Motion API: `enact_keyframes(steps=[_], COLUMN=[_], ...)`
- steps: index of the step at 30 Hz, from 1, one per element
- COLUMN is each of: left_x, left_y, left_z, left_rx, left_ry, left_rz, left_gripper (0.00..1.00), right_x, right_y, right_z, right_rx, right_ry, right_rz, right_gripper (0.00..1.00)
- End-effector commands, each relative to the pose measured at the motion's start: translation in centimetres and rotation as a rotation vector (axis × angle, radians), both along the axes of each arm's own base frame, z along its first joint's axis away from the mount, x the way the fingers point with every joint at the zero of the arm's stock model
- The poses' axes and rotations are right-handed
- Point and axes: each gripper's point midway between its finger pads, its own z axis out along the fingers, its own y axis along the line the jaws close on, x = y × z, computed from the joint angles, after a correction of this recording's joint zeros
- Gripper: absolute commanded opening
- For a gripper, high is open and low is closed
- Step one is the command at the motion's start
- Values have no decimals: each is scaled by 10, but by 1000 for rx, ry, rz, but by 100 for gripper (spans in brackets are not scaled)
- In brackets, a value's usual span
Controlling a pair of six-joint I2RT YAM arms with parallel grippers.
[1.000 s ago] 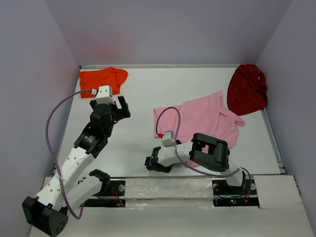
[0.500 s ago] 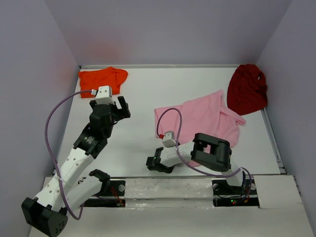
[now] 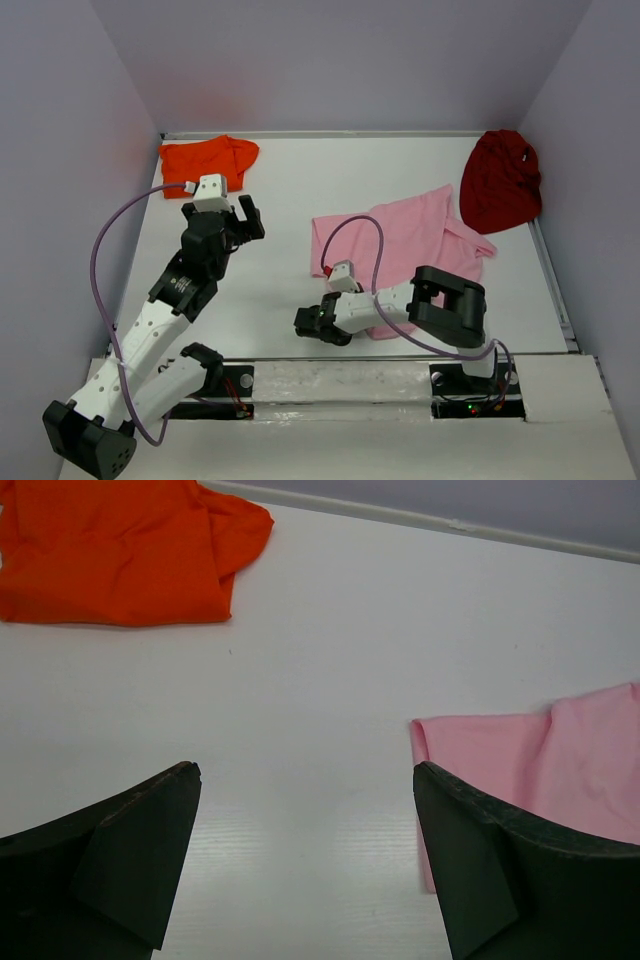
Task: Fold and stack the t-shirts
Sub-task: Flatten the tshirt out
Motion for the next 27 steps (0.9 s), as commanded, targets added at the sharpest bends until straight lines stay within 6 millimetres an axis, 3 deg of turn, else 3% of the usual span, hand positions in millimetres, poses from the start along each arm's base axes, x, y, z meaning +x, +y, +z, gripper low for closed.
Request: enact_keyframes(steps=[1,5,10,19,22,27], left_x=[1,1,1,1,1,2], left_y=[3,4,3,3,3,2], left_z=[7,6,8,7,7,4], left_rx=[-3,-1,-4,-6,-5,-2], left_ry=[-33,-32,-37,-36,-32,-24], left_rz=[19,20,19,19,20,17], left_gripper=[97,97,97,97,97,97], right_x=[1,2,-2,3,4,1], right_y=[37,48,39,19,13,-2], right_z=[44,87,128,177,204,260], right_rx=[177,219,231,209,227,417], right_ry=[-40,-81,-123,-198,-224,-262], right_rz=[54,84,91,79,82,91], right_gripper=[0,0,0,0,0,0])
